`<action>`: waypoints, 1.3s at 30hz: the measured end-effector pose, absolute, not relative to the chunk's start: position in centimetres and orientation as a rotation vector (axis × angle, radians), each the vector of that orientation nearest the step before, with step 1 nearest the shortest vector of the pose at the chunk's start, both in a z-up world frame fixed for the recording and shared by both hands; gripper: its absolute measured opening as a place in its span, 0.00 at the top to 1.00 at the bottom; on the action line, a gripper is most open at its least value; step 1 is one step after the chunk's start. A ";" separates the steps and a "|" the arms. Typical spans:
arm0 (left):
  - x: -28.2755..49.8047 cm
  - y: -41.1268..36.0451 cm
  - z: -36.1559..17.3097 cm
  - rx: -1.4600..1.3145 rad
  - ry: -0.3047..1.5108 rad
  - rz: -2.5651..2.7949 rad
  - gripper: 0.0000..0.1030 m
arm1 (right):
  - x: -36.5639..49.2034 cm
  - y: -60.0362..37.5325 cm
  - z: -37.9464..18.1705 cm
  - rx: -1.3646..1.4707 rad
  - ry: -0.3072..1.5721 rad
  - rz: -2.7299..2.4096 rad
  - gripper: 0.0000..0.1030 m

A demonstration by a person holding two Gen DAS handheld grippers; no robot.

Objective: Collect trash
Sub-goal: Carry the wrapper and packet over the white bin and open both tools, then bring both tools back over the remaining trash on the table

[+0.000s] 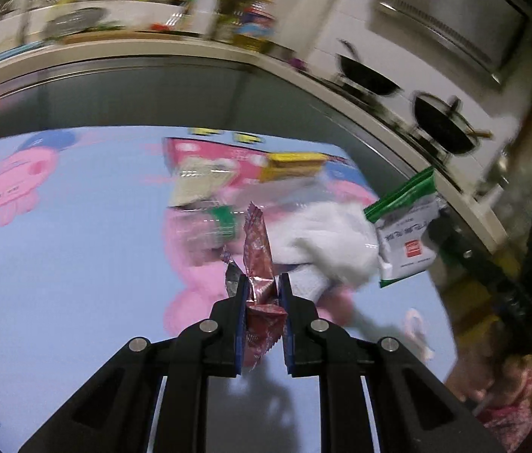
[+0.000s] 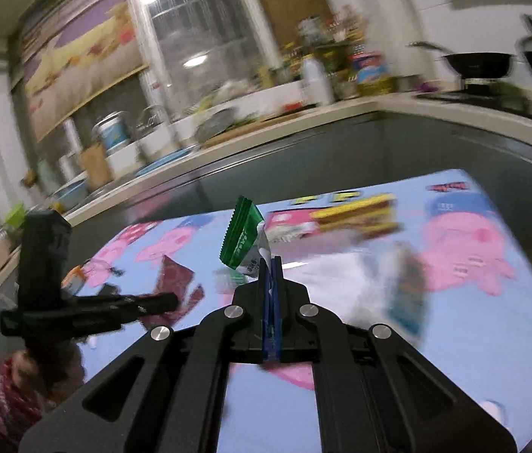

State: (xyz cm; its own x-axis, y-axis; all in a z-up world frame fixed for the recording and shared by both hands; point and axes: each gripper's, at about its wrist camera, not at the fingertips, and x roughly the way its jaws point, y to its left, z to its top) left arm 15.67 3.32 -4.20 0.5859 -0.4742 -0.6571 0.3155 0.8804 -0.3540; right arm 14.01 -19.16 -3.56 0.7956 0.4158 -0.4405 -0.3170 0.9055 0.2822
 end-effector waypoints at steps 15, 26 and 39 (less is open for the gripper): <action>21.1 -27.0 -1.8 0.070 0.879 -0.882 0.85 | 12.0 -46.8 -7.8 0.426 0.432 -0.130 0.99; 26.3 -40.5 -6.6 0.171 0.976 -0.895 0.66 | 15.5 -55.6 -13.4 0.512 0.515 -0.259 0.97; 25.6 -37.6 -5.1 0.130 0.903 -0.815 0.30 | 14.1 -54.0 -13.3 0.578 0.477 -0.253 0.60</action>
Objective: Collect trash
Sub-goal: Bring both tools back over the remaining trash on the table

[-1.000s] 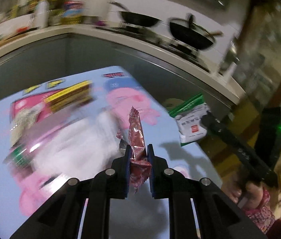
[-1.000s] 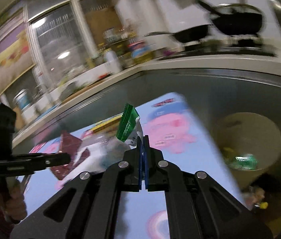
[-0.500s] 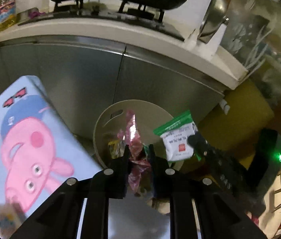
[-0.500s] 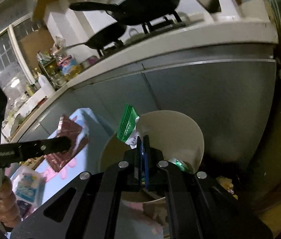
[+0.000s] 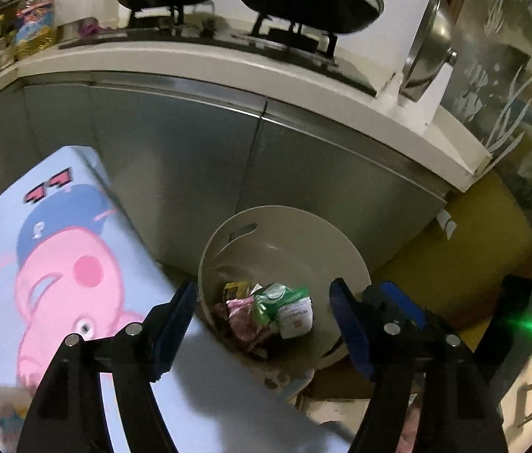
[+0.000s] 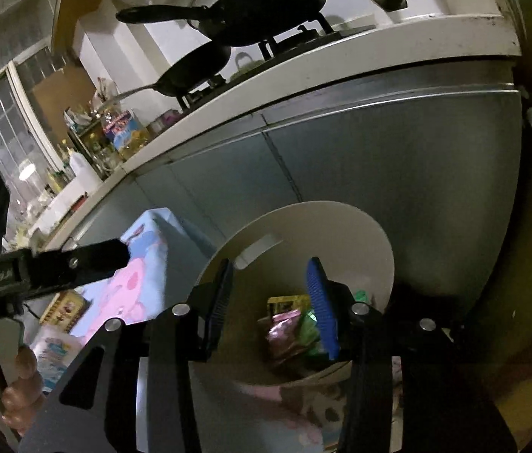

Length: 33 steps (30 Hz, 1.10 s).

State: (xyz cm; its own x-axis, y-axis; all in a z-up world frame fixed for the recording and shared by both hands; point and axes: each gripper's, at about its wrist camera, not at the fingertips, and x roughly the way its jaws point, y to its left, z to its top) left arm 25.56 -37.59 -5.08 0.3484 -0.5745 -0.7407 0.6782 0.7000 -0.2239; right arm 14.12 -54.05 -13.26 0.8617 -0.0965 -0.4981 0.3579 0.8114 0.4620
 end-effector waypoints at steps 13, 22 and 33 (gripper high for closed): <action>18.9 -22.4 -5.5 0.004 0.916 -0.720 0.30 | 12.8 -45.2 -12.1 0.659 0.516 -0.074 0.60; 15.5 -10.1 -5.6 -0.005 0.856 -0.475 0.30 | 13.6 -37.4 -12.4 0.655 0.590 0.049 0.60; 14.8 -0.8 -6.5 -0.032 0.839 -0.207 0.30 | 14.0 -28.6 -11.1 0.529 0.672 0.177 0.60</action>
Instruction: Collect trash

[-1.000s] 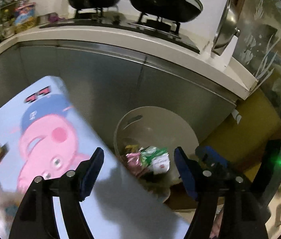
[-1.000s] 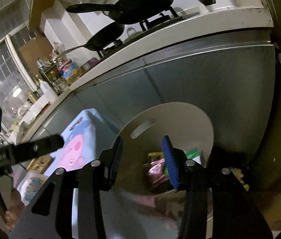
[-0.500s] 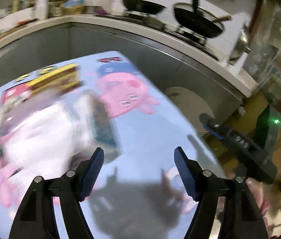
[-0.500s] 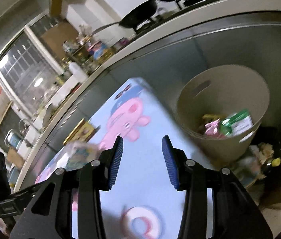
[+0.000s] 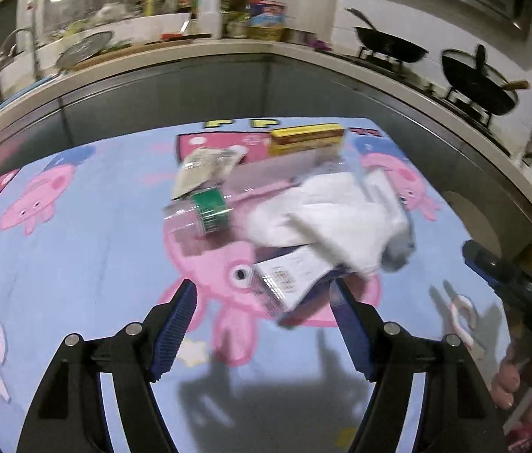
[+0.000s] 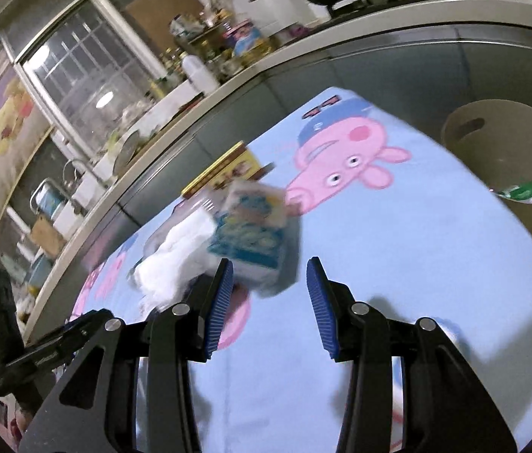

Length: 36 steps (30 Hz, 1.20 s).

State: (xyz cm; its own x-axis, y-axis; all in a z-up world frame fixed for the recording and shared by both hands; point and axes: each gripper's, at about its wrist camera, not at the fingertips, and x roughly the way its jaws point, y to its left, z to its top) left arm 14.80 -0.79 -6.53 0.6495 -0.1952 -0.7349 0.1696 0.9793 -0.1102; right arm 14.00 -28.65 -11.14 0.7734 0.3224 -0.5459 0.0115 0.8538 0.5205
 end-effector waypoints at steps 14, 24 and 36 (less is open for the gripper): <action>14.7 4.2 -9.2 -0.053 0.878 -0.091 0.30 | 14.3 -23.3 -11.1 0.464 0.748 0.257 0.60; 14.9 6.7 -11.5 -0.068 0.918 -0.044 0.30 | 15.8 -20.3 -11.2 0.490 0.793 0.322 0.58; 14.0 7.1 -9.7 -0.148 0.879 -0.176 0.28 | 17.5 -16.6 -10.8 0.467 0.762 0.414 0.99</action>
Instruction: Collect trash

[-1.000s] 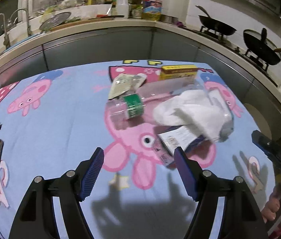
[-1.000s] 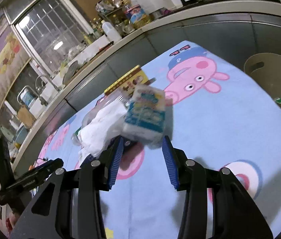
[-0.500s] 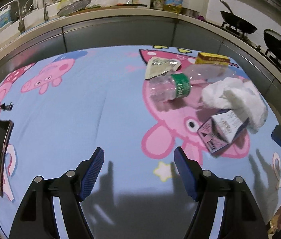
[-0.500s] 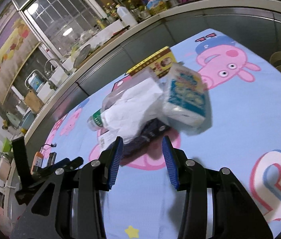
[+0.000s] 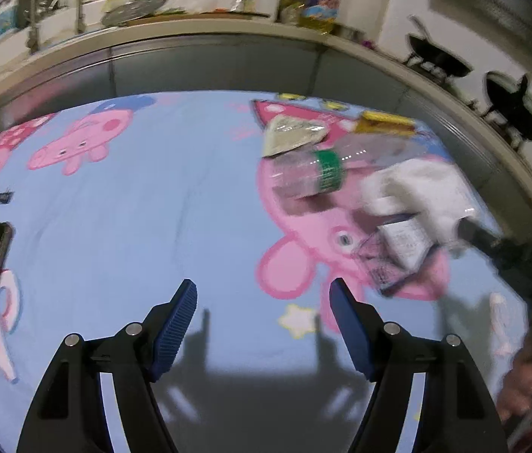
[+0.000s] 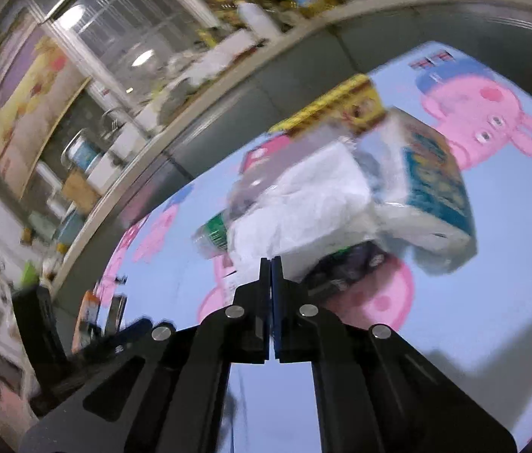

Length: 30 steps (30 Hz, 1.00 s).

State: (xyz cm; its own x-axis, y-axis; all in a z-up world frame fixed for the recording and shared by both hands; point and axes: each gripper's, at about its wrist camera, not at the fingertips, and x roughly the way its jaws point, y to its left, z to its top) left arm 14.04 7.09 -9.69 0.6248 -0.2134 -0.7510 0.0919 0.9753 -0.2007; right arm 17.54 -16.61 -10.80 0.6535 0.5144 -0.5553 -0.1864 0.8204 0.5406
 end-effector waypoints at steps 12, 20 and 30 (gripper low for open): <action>14.0 4.8 -9.2 -0.301 0.942 -0.461 0.19 | 11.3 -9.0 -15.1 0.346 0.937 0.804 0.95; 14.1 5.8 -10.3 -0.287 0.963 -0.431 0.19 | 10.8 -13.8 -15.0 0.445 0.934 0.775 0.34; 13.9 2.7 -11.9 -0.240 1.016 -0.473 0.18 | 11.8 -20.2 -12.6 0.511 0.841 0.595 0.37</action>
State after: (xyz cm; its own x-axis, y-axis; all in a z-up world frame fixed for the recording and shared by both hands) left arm 13.86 2.69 -11.85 0.4379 -0.4852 -0.7569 0.2671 0.8741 -0.4058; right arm 11.84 -20.19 -12.58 0.5252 0.6647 -0.5314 -0.2799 0.7246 0.6297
